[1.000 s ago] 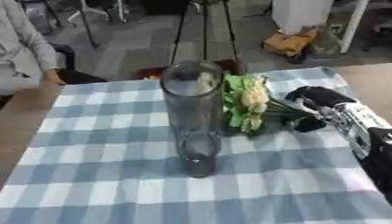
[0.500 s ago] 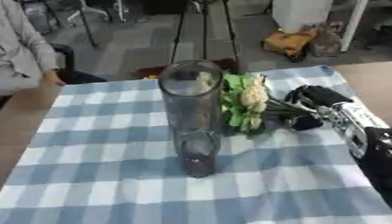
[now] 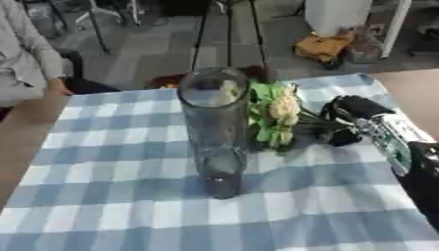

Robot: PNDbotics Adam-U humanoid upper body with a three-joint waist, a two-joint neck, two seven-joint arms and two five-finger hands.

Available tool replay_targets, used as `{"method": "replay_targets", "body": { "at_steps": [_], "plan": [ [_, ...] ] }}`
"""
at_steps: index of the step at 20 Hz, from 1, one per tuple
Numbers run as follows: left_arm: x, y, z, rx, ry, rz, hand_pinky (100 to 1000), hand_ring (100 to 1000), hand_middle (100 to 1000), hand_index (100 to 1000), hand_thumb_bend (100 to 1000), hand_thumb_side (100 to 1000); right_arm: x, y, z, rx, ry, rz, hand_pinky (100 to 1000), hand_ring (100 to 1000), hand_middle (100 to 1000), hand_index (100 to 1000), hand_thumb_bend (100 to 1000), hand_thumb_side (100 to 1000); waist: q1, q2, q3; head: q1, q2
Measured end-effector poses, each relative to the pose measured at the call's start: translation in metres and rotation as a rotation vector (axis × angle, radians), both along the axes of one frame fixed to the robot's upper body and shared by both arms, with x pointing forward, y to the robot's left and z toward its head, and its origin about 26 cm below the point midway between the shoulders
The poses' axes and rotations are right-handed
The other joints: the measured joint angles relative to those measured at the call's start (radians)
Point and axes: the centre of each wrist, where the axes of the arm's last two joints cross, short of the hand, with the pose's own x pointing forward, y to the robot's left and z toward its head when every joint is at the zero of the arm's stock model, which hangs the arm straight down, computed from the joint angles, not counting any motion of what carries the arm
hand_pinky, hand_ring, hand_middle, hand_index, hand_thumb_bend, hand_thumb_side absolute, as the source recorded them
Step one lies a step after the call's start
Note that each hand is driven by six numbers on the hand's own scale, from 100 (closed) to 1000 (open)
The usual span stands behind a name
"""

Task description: Arrange flowers into the vase.

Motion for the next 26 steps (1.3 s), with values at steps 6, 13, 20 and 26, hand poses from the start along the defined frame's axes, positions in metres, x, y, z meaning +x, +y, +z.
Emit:
{"method": "replay_targets", "body": {
  "at_steps": [6,13,20,26],
  "plan": [
    [0.0,-0.0001,0.0,0.001,0.002,0.0,571,769,818,892,279,1000,0.0001,0.0,0.0004,0.002,0.003,-0.003,785,639,439,653,213,323,-0.004,0.0,0.003,0.0,0.0],
    [0.0,-0.0014,-0.0009,-0.006,0.007,-0.004,560,762,817,891,279,1000,0.0011,-0.0029,-0.0001,0.057,0.033,-0.008,798,557,316,502,186,302,-0.004,0.003,0.009,-0.003,-0.009],
    [0.0,-0.0013,-0.0011,-0.009,0.008,-0.005,554,757,817,891,273,1000,0.0009,-0.0058,0.0012,0.102,0.052,0.007,740,501,239,412,191,309,-0.002,0.007,0.01,-0.009,-0.009],
    [0.0,-0.0013,-0.0012,-0.012,0.012,-0.006,550,751,817,889,270,1000,0.0,-0.0095,0.0017,0.128,0.056,0.011,639,449,177,353,112,269,0.001,0.01,0.015,-0.01,-0.01]
  ]
}}
